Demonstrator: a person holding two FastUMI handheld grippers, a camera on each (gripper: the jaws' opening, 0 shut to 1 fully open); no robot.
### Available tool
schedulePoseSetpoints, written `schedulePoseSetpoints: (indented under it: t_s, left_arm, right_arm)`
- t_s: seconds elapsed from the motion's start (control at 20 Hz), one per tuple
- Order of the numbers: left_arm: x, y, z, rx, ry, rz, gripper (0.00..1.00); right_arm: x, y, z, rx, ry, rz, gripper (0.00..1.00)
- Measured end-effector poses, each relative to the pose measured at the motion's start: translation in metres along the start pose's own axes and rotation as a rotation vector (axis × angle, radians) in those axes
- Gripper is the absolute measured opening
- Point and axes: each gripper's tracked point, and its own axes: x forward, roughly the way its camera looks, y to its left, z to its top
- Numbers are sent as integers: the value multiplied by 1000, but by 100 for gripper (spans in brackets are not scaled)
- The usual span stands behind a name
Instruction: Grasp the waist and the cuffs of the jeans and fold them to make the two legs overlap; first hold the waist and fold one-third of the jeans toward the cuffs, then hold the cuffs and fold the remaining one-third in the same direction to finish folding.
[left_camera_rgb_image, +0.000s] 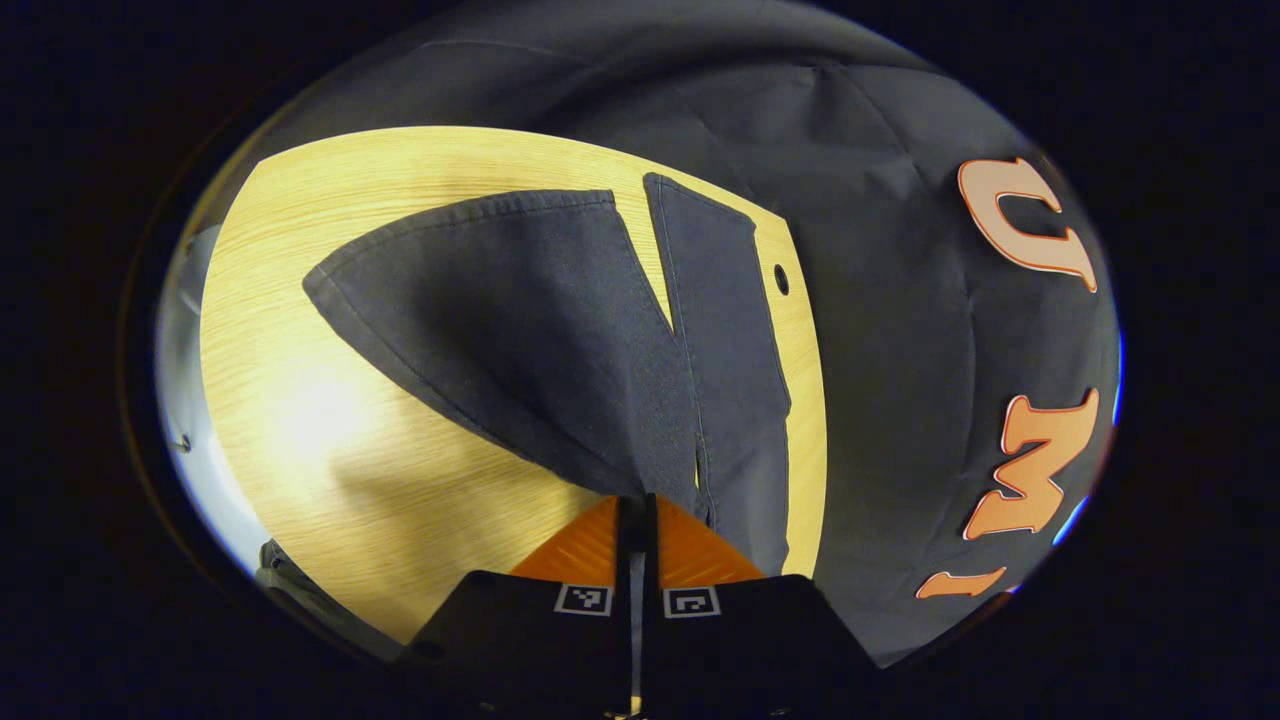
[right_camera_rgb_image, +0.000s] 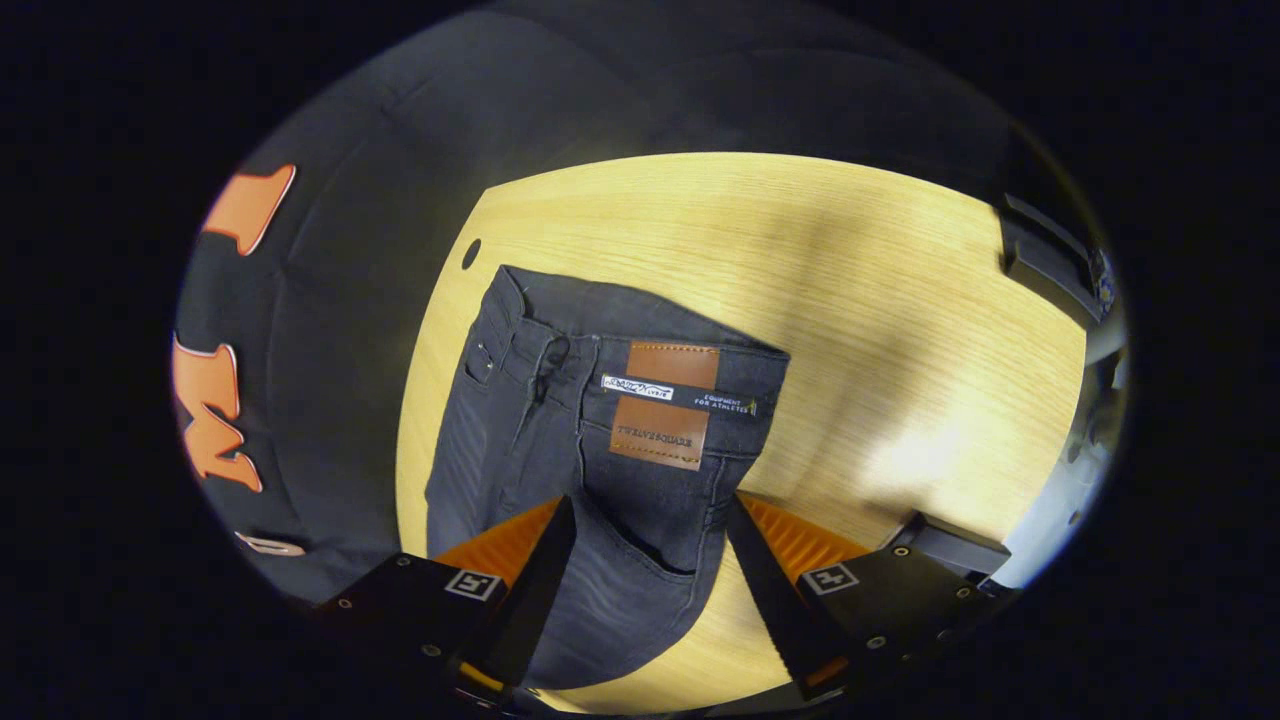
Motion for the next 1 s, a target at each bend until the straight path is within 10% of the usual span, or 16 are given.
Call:
schedulePoseSetpoints:
  t_s: [0.15, 0.35, 0.65, 1.0]
  left_arm:
    - [2, -1, 0, 5, 0, -8, 4]
    - [-1, 4, 2, 17, -4, 2, 5]
    - [-18, -5, 5, 57, -8, 18, 4]
    - [-61, -8, 3, 214, 75, 226, 2]
  right_arm:
    - [8, -6, 0, -93, -24, -51, 75]
    - [23, 0, -1, -95, -24, -20, 12]
    - [-11, 17, -2, -56, -20, 88, 12]
    - [-54, 72, 19, -38, -47, 219, 11]
